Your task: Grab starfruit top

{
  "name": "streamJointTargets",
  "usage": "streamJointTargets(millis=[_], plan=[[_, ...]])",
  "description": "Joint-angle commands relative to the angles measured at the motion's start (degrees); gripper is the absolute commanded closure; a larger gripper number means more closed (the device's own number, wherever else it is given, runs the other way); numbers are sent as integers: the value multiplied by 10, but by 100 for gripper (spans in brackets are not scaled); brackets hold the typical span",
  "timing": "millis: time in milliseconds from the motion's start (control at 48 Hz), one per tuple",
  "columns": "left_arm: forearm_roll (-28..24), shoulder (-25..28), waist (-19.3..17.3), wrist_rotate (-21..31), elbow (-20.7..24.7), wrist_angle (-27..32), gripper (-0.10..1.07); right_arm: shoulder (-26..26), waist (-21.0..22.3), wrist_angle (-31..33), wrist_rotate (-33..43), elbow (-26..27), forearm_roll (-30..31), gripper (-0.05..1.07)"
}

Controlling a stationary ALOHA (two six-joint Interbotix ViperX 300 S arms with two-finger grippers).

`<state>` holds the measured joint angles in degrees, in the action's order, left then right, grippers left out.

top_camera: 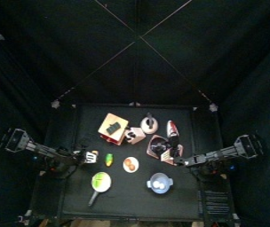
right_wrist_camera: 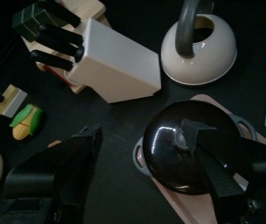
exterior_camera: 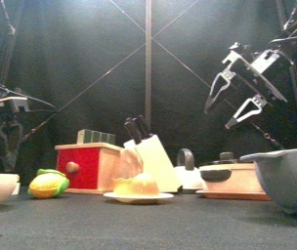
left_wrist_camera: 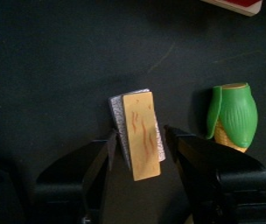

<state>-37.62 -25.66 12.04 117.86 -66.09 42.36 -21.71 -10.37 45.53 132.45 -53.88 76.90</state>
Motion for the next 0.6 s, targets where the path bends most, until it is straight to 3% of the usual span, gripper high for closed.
streamJointTargets(millis=[0, 417, 583], plan=[[-18, -7, 2, -6, 7, 0, 13, -1, 2, -11, -1, 15, 1, 2], [-39, -79, 53, -86, 41, 15, 13, 1, 2, -29, -4, 17, 4, 2], [-30, -95, 62, -130, 78, 91, 13, 1, 2, -29, -4, 14, 2, 2]])
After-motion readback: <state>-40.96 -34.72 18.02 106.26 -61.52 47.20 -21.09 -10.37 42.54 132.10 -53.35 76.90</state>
